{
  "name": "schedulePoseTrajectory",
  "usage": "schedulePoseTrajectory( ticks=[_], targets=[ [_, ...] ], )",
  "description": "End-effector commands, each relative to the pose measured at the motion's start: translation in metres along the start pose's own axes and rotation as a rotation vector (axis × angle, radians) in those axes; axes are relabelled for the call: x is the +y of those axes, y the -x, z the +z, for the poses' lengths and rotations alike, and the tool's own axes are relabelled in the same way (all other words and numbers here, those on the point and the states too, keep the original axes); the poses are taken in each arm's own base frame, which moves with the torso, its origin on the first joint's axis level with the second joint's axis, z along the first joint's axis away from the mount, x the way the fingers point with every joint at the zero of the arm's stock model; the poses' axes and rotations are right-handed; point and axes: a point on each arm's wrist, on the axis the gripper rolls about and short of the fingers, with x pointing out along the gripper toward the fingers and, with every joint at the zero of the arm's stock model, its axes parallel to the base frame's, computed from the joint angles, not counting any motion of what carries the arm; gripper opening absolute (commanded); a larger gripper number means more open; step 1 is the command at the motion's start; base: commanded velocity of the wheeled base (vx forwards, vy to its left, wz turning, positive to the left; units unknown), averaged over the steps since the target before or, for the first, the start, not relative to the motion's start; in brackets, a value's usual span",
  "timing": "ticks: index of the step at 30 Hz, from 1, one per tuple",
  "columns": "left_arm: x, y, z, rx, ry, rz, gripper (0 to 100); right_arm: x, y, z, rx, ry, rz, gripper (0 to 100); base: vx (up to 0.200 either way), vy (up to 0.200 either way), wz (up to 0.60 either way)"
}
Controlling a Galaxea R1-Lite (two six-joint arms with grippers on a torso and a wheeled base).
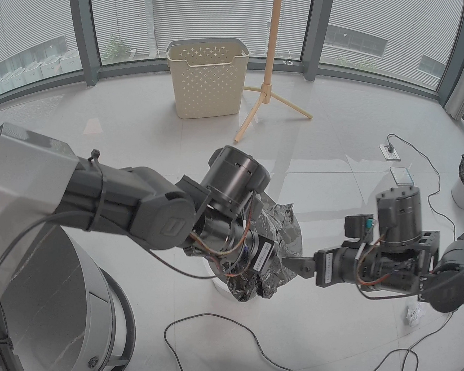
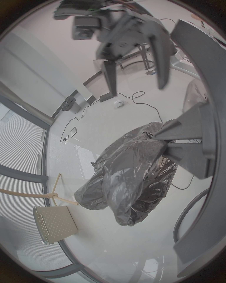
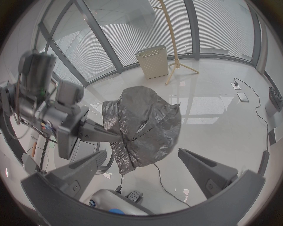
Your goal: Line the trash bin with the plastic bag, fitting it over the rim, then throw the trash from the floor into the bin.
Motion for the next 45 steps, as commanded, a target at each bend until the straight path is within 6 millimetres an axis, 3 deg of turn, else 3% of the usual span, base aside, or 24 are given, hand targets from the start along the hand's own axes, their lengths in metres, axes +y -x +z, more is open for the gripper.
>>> schedulePoseTrajectory(
  ticks=[1, 6, 13, 20, 22, 26, 36, 45],
  targets=[
    [0.023, -0.015, 0.014, 0.003, 0.053, -0.005, 0, 0.008, -0.046, -0.018, 0.071, 0.032, -0.015, 100, 0.000, 0.000, 0.00],
    [0.030, -0.020, 0.019, 0.028, 0.064, -0.019, 0, 0.001, -0.057, -0.024, 0.096, 0.102, -0.063, 100, 0.000, 0.000, 0.00],
    [0.031, -0.025, 0.017, 0.042, 0.063, -0.024, 0, -0.001, -0.058, -0.011, 0.053, 0.138, -0.077, 100, 0.000, 0.000, 0.00],
    [0.032, -0.028, 0.016, 0.045, 0.052, -0.024, 0, 0.021, -0.056, 0.009, -0.030, 0.164, -0.068, 100, 0.000, 0.000, 0.00],
    [0.033, -0.030, 0.016, 0.049, 0.050, -0.022, 0, 0.036, -0.054, 0.011, -0.047, 0.193, -0.063, 100, 0.000, 0.000, 0.00],
    [0.034, -0.027, 0.020, 0.046, 0.051, -0.021, 0, 0.045, -0.046, 0.009, -0.054, 0.262, -0.060, 100, 0.000, 0.000, 0.00],
    [0.048, 0.001, 0.034, 0.117, -0.048, 0.012, 0, 0.042, -0.032, 0.005, -0.041, 0.279, -0.067, 100, 0.000, 0.000, 0.00],
    [0.047, -0.007, 0.046, 0.072, -0.069, 0.011, 0, 0.041, -0.021, 0.000, -0.015, 0.301, -0.066, 100, 0.000, 0.000, 0.00]
  ],
)
